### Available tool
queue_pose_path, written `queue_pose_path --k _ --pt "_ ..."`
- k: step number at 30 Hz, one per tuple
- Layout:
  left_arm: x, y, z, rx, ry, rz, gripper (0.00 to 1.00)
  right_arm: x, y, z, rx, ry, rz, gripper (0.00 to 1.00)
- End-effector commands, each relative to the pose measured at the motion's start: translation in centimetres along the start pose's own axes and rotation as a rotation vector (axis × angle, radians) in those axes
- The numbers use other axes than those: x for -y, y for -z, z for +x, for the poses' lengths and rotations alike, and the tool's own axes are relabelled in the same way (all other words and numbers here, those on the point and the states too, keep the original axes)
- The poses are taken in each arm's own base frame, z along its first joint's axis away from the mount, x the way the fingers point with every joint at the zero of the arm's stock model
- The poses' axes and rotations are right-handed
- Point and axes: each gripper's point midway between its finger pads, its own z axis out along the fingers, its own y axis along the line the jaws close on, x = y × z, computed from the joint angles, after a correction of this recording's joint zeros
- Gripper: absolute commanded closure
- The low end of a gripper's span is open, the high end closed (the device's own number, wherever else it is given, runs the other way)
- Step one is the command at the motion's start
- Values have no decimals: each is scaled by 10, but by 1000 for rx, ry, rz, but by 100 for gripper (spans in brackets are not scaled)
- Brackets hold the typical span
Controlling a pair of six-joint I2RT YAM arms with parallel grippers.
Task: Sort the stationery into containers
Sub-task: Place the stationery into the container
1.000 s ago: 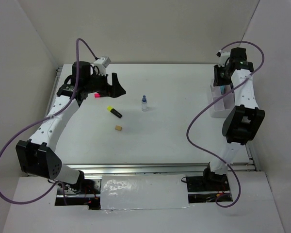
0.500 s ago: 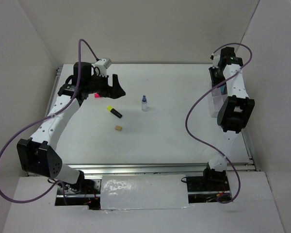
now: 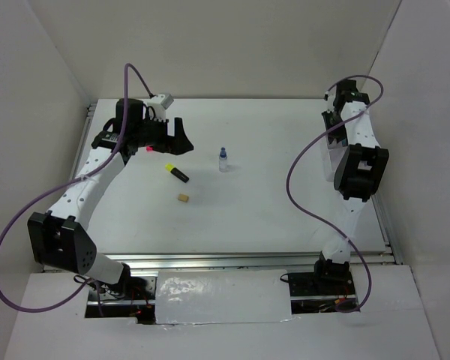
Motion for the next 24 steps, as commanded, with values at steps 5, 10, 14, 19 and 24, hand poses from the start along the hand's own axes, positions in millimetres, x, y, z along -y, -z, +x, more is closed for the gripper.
queue_pose_path --k 5,10,14,19,24 --pt "-4 1 -2 17 -23 -17 1 11 10 -17 42 -28 63 68" --pt "-5 2 -1 16 -30 -25 1 9 18 -20 51 -28 71 48" --pt "-6 3 -3 13 -54 -29 1 1 33 -25 78 -16 56 38" --pt "-19 5 -11 39 -134 -73 1 -13 72 -37 139 12 17 41" --pt "-74 -19 1 -150 -361 -141 19 -56 140 -42 281 87 -144 42"
